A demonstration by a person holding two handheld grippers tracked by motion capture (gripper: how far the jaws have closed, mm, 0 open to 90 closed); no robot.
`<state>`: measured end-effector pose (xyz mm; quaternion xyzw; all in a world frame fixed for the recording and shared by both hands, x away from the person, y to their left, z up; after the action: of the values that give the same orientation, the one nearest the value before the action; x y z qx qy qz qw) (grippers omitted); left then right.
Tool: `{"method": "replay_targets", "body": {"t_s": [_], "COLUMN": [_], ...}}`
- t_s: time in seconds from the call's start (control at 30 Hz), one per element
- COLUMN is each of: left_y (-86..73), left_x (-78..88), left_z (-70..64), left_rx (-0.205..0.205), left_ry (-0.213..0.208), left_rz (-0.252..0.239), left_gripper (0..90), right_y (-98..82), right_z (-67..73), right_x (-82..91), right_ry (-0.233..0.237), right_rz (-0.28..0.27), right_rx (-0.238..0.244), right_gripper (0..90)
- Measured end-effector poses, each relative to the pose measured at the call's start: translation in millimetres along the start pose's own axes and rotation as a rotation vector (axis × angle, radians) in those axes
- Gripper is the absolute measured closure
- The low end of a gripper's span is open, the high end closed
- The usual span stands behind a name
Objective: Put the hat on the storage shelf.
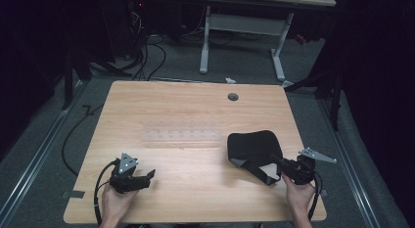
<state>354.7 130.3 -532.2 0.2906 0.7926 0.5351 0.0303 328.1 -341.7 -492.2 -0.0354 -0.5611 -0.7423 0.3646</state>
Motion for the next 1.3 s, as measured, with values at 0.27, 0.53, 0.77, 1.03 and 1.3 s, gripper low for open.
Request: {"method": "replay_targets", "body": {"t_s": [0.27, 0.53, 0.77, 1.03, 1.3], "left_y": [4.1, 3.4, 3.3, -2.9, -6.3], "left_x": [-2.7, -4.1, -5.0, -6.7, -6.0], "left_z": [-22.4, -37.5, -51.6, -66.0, -79.9], "left_rx": [-0.046, -0.05, -0.056, -0.087, -0.095], "left_ry": [-0.057, -0.113, -0.155, -0.183, -0.244], "left_rz": [0.013, 0.025, 0.023, 0.035, 0.049], "left_gripper": [19.7, 19.8, 17.5, 15.4, 15.3], "right_y": [5.4, 8.2, 8.4, 6.9, 5.3], "right_z": [14.9, 29.4, 39.7, 53.6, 77.6], "right_x": [2.0, -4.8, -10.8, -17.3, -31.2], "right_ry": [0.05, 0.066, 0.085, 0.107, 0.147], "right_rz": [-0.005, 0.028, 0.04, 0.052, 0.093], "right_rx": [0.004, 0.04, 0.048, 0.07, 0.119], "right_gripper": [86.6, 86.6, 86.5, 86.5, 86.4]}}
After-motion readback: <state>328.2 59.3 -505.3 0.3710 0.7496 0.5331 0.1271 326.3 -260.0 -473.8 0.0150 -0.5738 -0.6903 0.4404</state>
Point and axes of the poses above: each handheld gripper's, and its own axes: x roughly backward along the jaws, y roughly out of its top, z roughly to its left, the point moved 2 cm from there along -x, roughly forward along the jaws, and after that the axes turned 2 degrees about -y, right-handed, at the moved point
